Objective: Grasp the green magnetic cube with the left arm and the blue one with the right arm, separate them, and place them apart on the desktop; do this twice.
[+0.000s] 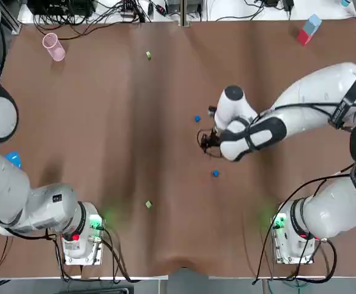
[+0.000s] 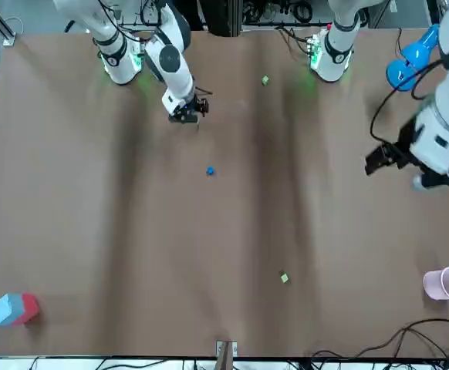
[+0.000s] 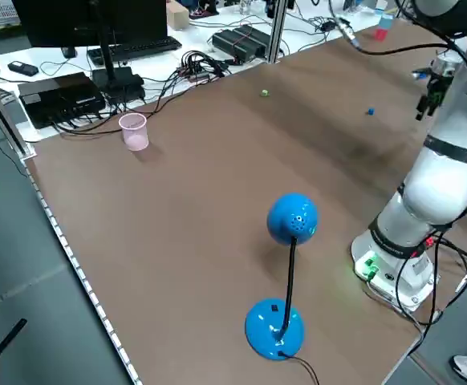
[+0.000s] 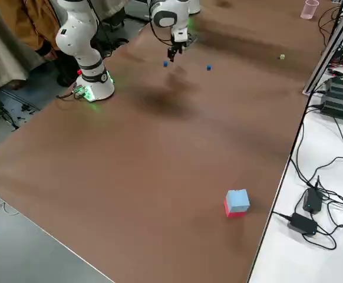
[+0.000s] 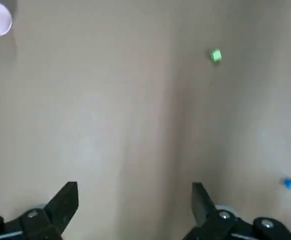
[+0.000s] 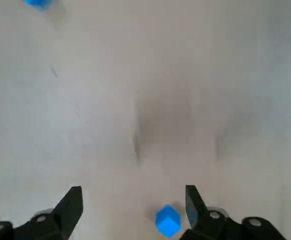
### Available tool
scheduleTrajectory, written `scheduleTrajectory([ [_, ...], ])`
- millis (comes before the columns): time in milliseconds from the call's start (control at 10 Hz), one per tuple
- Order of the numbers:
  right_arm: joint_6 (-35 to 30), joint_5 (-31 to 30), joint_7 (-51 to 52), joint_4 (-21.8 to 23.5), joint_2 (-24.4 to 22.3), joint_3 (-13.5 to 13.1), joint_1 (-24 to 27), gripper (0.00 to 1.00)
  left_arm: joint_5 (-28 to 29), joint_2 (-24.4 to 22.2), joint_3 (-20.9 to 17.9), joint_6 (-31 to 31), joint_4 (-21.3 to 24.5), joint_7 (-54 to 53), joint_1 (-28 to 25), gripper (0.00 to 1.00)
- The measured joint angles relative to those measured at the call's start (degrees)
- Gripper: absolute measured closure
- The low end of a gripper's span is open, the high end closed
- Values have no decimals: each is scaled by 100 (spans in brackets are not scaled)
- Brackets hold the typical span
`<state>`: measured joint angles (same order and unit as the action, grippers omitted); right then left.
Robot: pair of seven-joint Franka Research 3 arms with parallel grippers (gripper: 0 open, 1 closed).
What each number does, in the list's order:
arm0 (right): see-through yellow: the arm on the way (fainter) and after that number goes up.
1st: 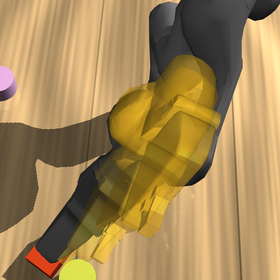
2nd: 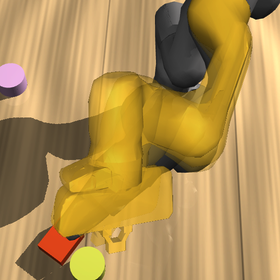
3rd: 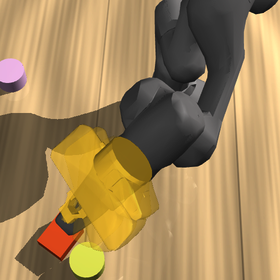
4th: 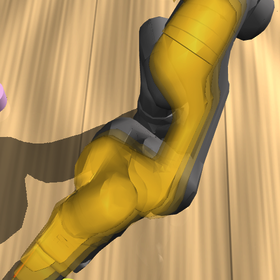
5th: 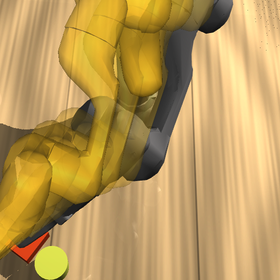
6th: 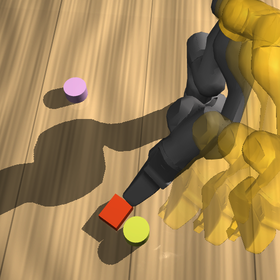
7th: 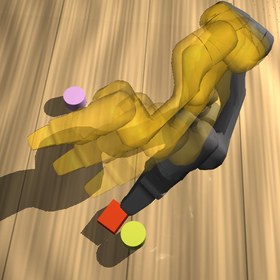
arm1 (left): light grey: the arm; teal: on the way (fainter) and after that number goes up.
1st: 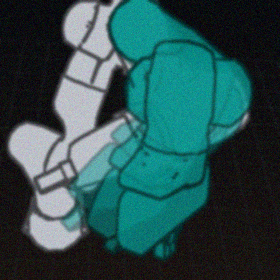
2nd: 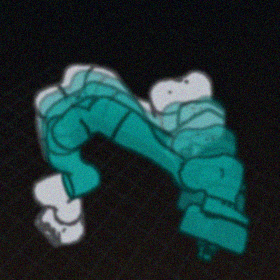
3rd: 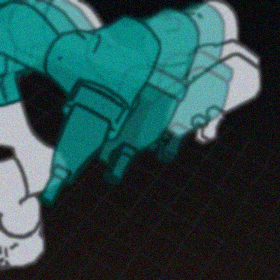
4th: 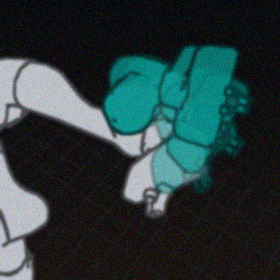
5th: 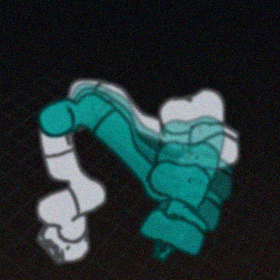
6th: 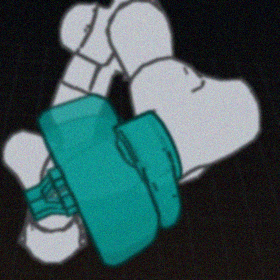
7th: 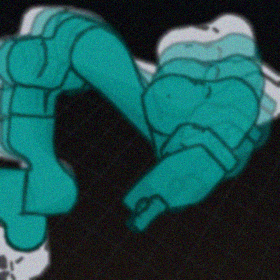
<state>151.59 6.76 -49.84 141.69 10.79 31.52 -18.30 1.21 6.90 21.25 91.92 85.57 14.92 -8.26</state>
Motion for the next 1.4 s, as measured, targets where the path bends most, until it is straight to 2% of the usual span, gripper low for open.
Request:
scheduleTrajectory([
  [200, -42, -499, 69, -434, 88, -363, -111, 6, 55, -335, -476, -334, 215, -431, 545, 0],
  [300, -105, -740, 72, -699, 266, -649, -286, 6, 56, -568, -906, -267, 484, -532, 829, 0],
  [400, -300, -866, 104, -1063, 551, -921, -484, 6, 56, -814, -1225, -130, 764, -610, 981, 0],
  [500, -658, -944, 115, -1545, 895, -1130, -713, 7, 55, -971, -1323, -45, 913, -635, 959, 0],
  [700, -1211, -1025, 112, -2451, 1538, -1361, -1084, 9, 55, -1015, -1356, 40, 919, -643, 887, 0],
  [800, -1241, -1037, 112, -2705, 1760, -1431, -1145, 9, 55, -978, -1355, 53, 873, -643, 880, 0],
  [1100, -1296, -1227, 117, -3242, 2185, -1628, -1215, 12, 55, -785, -1348, 22, 742, -643, 882, 0],
  [1400, -1304, -1277, 116, -3429, 2404, -1725, -1343, 15, 49, -735, -1349, 22, 716, -646, 868, 0],
])
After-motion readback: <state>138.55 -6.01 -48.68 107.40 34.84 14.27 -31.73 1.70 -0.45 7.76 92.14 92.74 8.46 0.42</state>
